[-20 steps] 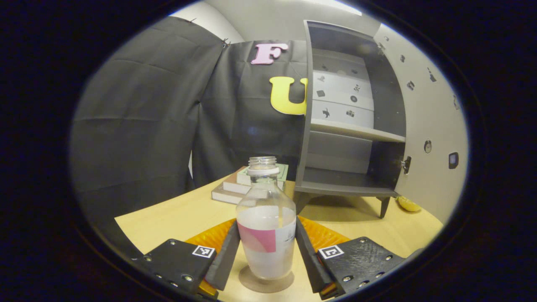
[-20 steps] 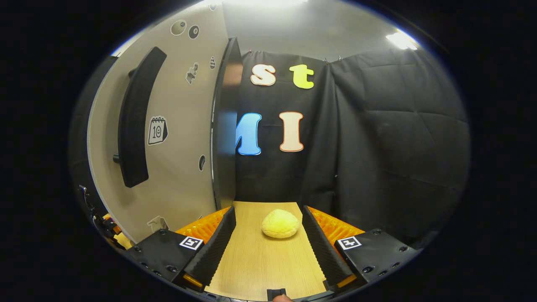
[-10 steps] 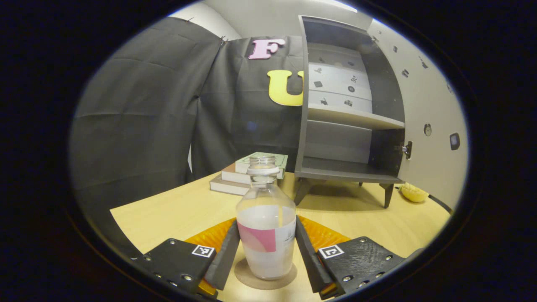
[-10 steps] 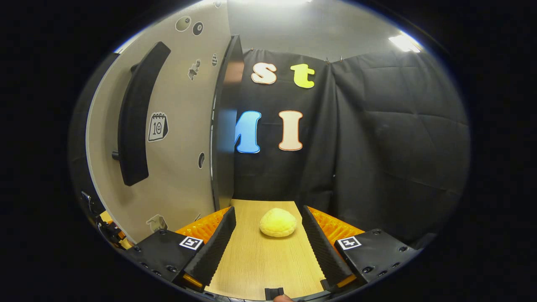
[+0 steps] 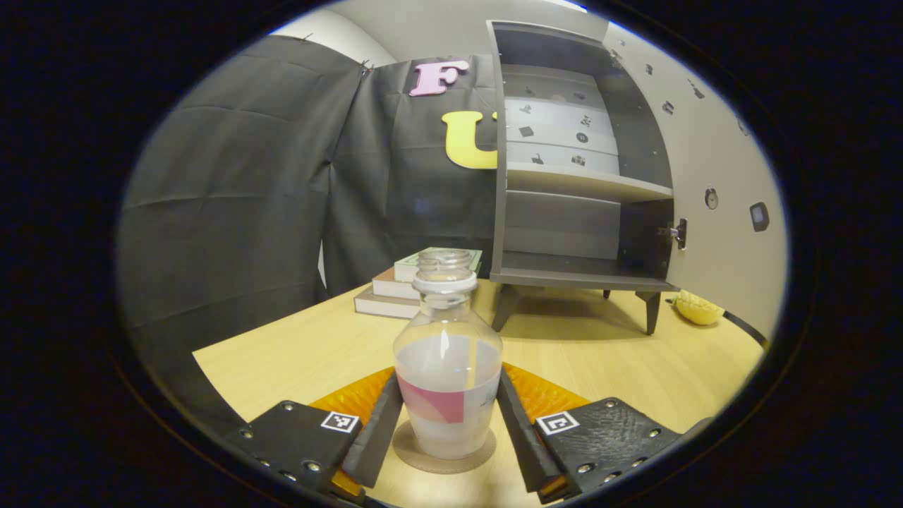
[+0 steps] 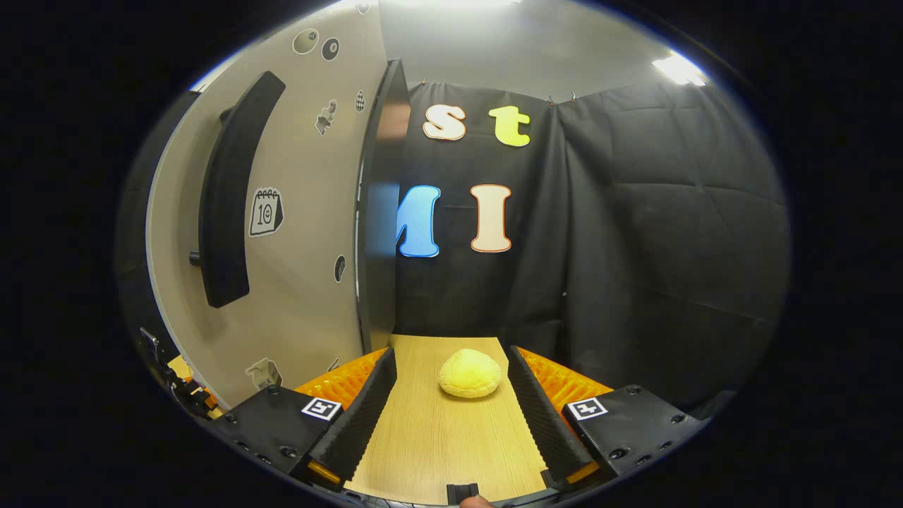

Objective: Open the cabinet door with the right hand, grasp the bottle in the cabinet with the left hand and place it on the coaster, then close the cabinet door with the right hand.

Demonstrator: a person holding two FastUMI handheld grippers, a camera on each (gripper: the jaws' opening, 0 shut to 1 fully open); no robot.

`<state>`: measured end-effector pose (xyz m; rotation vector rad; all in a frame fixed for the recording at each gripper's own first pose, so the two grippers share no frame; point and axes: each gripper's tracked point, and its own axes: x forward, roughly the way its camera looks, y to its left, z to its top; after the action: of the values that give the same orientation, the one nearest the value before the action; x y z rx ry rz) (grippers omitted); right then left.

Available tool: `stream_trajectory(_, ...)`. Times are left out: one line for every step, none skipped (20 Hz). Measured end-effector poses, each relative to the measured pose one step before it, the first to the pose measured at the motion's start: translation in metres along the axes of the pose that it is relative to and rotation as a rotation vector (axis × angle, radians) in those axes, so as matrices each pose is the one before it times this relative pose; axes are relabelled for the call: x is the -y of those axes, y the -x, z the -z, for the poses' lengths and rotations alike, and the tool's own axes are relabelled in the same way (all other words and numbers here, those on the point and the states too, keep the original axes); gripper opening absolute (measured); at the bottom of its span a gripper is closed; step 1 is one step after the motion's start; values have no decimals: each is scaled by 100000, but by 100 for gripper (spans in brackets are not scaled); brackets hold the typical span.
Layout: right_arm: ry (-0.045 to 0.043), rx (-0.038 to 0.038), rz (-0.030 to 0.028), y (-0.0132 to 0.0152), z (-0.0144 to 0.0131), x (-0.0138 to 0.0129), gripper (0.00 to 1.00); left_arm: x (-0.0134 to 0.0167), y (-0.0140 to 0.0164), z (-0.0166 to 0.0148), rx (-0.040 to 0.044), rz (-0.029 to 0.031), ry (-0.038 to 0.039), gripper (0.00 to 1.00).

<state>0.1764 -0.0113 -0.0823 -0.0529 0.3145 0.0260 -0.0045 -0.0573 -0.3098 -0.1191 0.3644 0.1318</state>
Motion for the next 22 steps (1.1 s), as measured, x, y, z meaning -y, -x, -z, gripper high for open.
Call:
stream_trajectory(-305, 150, -418, 74, -74, -19, 97, 255, -91, 579, -1237, -210, -553, 77)
stream_trajectory(-97, 113, -508, -122, -83, -117, 97, 433, -6, -56, -1032, -899, -566, 85)
stream_trajectory(53, 143, -491, -15, -92, -65, 97, -10, 52, -194, -848, -417, -466, 89)
stream_trajectory(1, 504, -450, 68, -253, -27, 97, -141, 20, -351, 256, -368, -239, 92)
stream_trajectory(-171, 675, -478, -4, -202, -31, 97, 5, 147, -584, 513, -421, -211, 92)
stream_trajectory(-267, 692, -446, 72, -253, -49, 97, 99, 99, -448, 787, -44, -213, 92)
stream_trajectory(-320, 629, -436, 59, -250, -46, 97, 78, 282, -706, 603, -45, -537, 92)
stream_trajectory(-435, 691, -447, -61, -203, -36, 97, -9, 488, -925, 850, 231, -677, 92)
stream_trajectory(-658, 734, -499, -18, -238, -13, 97, 245, 545, -1114, 1187, 535, -668, 92)
stream_trajectory(-883, 713, -662, 27, -266, -13, 97, 349, 628, -966, 1290, 531, -693, 92)
stream_trajectory(-1107, 771, -651, -39, -242, -75, 97, 160, 411, -1067, 1234, 294, -962, 92)
stream_trajectory(-1177, 523, -787, -9, -228, -50, 97, 147, 536, -1159, 1199, -305, -1006, 92)
stream_trajectory(-1209, 465, -1022, 26, -229, -36, 97, 48, 417, -1234, 819, -307, -626, 92)
stream_trajectory(-1181, 441, -953, -142, -249, -69, 97, -67, 591, -1178, 1028, -635, -294, 92)
stream_trajectory(-796, 576, -931, -161, -278, -61, 98, -86, 508, -1512, 1187, -558, -322, 92)
stream_trajectory(-265, 1049, -748, -114, -405, 27, 97, -171, 798, -1356, 1037, -325, -745, 89)
stream_trajectory(-294, 982, -864, -221, -367, -72, 97, -214, 571, -1405, 1405, -926, -857, 89)
stream_trajectory(-797, 1013, -958, -128, -440, -149, 97, -223, 810, -1358, 1894, -520, -326, 89)
stream_trajectory(-1369, 883, -987, -208, -451, -216, 100, -92, 414, -1455, 1760, -100, -174, 89)
stream_trajectory(-1557, 691, -1372, -21, -521, -364, 99, -267, 493, -1133, 1452, -437, -460, 89)
stream_trajectory(-1541, 840, -1504, -21, -525, -383, 99, -186, 293, -1160, 1551, -85, -294, 89)
stream_trajectory(-1091, 889, -1457, 83, -609, -377, 99, -140, 247, -1044, 1692, 9, 49, 89)
